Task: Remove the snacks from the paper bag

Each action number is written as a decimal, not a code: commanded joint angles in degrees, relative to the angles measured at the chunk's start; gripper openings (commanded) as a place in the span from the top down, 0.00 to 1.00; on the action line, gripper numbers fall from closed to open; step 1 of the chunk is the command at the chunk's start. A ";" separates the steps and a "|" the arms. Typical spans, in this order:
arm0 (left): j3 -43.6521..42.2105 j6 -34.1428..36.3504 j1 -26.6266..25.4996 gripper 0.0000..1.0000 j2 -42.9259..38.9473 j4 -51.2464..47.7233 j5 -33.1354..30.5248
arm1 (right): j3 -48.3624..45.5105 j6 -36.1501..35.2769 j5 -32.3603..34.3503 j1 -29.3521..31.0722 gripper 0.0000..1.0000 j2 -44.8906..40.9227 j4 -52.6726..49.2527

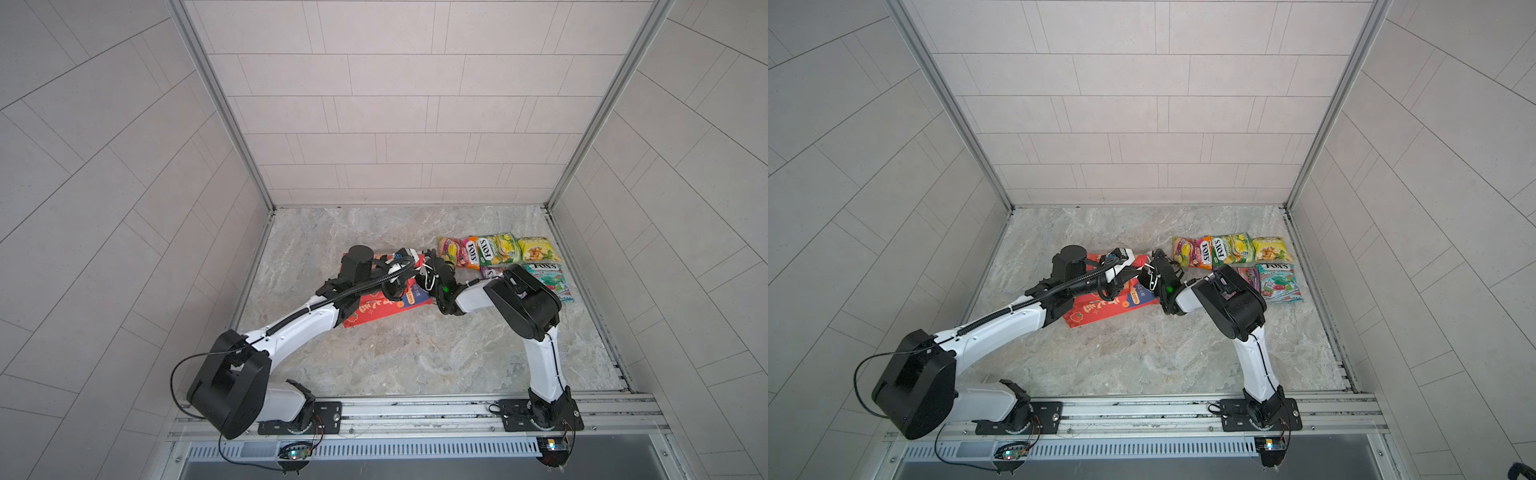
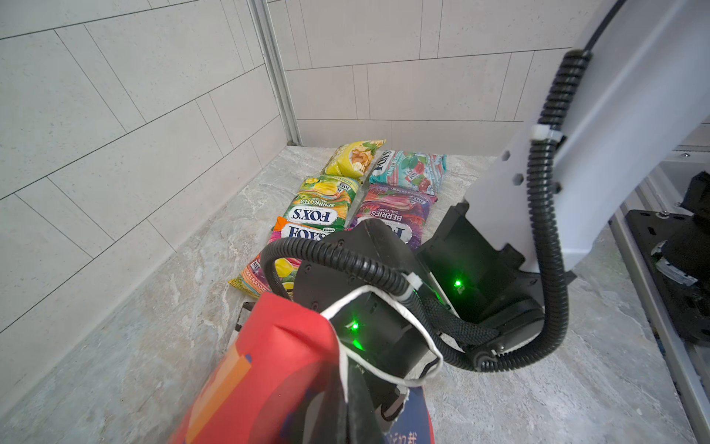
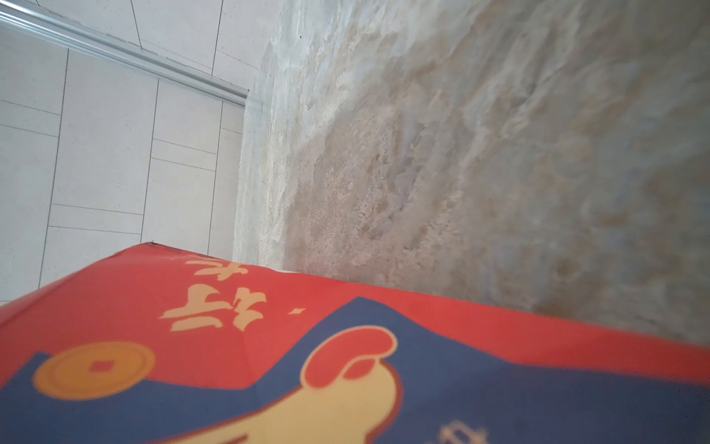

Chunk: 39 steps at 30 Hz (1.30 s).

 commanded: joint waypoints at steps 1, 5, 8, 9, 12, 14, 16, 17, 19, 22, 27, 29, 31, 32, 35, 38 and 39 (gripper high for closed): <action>-0.65 1.19 -0.38 1.00 -1.97 4.94 -0.24 | -0.88 1.26 0.95 -0.03 0.91 -0.60 1.21; -1.49 2.59 -0.23 1.00 -2.43 4.86 -3.40 | -4.05 2.16 0.77 -1.55 0.94 -2.80 3.60; -2.00 4.24 -0.07 1.00 -2.60 4.13 -5.37 | -8.11 3.33 1.31 -3.18 0.97 -5.42 6.29; -2.06 4.79 0.01 1.00 -2.66 3.84 -5.49 | -9.16 3.23 1.45 -3.66 0.98 -6.53 6.25; -2.23 6.23 0.06 1.00 -2.96 2.89 -5.46 | -11.71 2.41 1.62 -4.55 0.99 -9.67 5.44; -2.63 7.24 0.06 1.00 -3.23 2.84 -4.87 | -13.27 2.22 1.77 -4.62 0.99 -11.59 5.32; -2.91 8.41 0.05 1.00 -3.46 2.24 -4.02 | -15.29 2.25 2.47 -4.58 1.00 -13.75 5.70; -2.84 8.89 0.06 1.00 -3.61 1.85 -3.58 | -15.99 1.92 2.67 -4.58 1.00 -14.69 5.55; -3.37 9.31 0.05 1.00 -4.17 2.16 -2.11 | -16.71 0.16 2.42 -4.65 0.98 -16.57 4.48; -3.51 11.16 0.05 1.00 -4.64 0.58 0.84 | -17.81 -1.90 1.73 -5.08 0.89 -18.76 4.64; -3.96 11.54 0.03 1.00 -5.59 0.64 -0.79 | -19.81 -10.86 1.86 -4.52 0.75 -23.03 3.92; -3.76 11.13 0.05 1.00 -4.89 0.93 -1.84 | -20.94 -14.72 2.65 -3.69 0.75 -24.18 4.32; -2.78 9.22 0.05 1.00 -3.62 1.35 -3.64 | -23.69 -18.29 4.20 -2.18 0.74 -24.76 6.81; -2.26 8.67 0.06 1.00 -3.09 1.14 -3.92 | -24.93 -20.31 5.69 -1.09 0.74 -25.04 8.74; -0.44 6.62 0.02 1.00 -1.82 0.00 -4.28 | -27.10 -26.29 10.23 2.11 0.73 -25.41 10.26; 0.01 5.54 0.05 1.00 -1.64 0.26 -4.38 | -29.37 -27.00 12.46 2.97 0.74 -25.14 14.16; -0.19 5.59 0.05 1.00 -1.73 0.47 -4.18 | -29.52 -27.76 12.63 3.12 0.74 -24.86 14.91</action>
